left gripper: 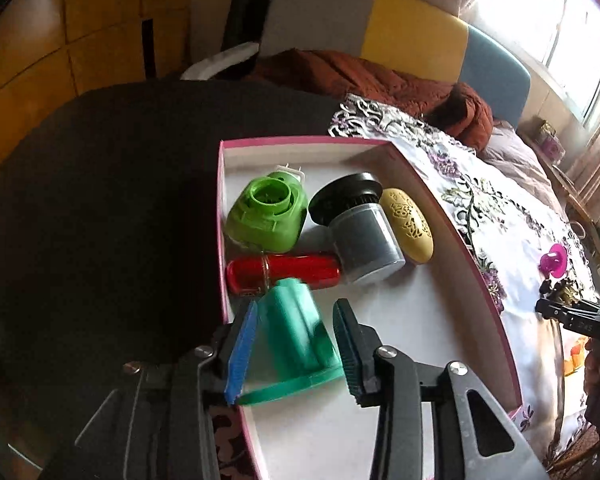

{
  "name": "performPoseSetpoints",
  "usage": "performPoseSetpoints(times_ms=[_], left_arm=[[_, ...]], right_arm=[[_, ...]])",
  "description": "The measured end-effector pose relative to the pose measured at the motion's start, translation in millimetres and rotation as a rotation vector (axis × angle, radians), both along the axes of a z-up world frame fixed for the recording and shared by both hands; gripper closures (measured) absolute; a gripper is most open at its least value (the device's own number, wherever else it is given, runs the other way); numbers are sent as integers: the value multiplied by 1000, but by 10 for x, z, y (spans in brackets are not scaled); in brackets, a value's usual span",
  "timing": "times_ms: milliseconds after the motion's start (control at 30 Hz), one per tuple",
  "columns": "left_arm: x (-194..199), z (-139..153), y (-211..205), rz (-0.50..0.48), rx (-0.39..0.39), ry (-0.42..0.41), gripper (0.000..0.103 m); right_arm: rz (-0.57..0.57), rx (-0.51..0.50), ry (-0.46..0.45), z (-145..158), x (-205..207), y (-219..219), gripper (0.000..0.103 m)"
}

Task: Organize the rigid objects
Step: 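Carry the green stand into the tray with the left tool and release, then carry the brown spiky ball into the tray with the right tool and release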

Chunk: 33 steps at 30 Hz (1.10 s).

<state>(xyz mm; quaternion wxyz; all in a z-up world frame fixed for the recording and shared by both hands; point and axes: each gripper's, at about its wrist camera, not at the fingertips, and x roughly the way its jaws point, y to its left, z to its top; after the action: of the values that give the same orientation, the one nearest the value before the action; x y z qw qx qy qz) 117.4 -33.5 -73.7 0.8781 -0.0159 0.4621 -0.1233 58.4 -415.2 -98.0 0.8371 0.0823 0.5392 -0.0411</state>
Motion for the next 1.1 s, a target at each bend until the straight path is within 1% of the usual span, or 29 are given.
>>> performPoseSetpoints(times_ms=[133, 300, 500, 767, 900, 1100], left_arm=[[-69, 32, 13, 23, 51, -35, 63], [-207, 117, -20, 37, 81, -74, 63], [-383, 245, -94, 23, 76, -102, 63], [-504, 357, -139, 13, 72, -123, 63], [-526, 380, -142, 10, 74, -129, 63], [-547, 389, -118, 15, 68, -129, 63]], right_arm=[[1, -2, 1, -2, 3, 0, 39], [-3, 0, 3, -1, -1, 0, 39], [-18, 18, -1, 9, -15, -21, 39], [-27, 25, -23, 50, -41, -24, 39], [-33, 15, -26, 60, -45, -41, 39], [-3, -44, -36, 66, -42, 23, 40]])
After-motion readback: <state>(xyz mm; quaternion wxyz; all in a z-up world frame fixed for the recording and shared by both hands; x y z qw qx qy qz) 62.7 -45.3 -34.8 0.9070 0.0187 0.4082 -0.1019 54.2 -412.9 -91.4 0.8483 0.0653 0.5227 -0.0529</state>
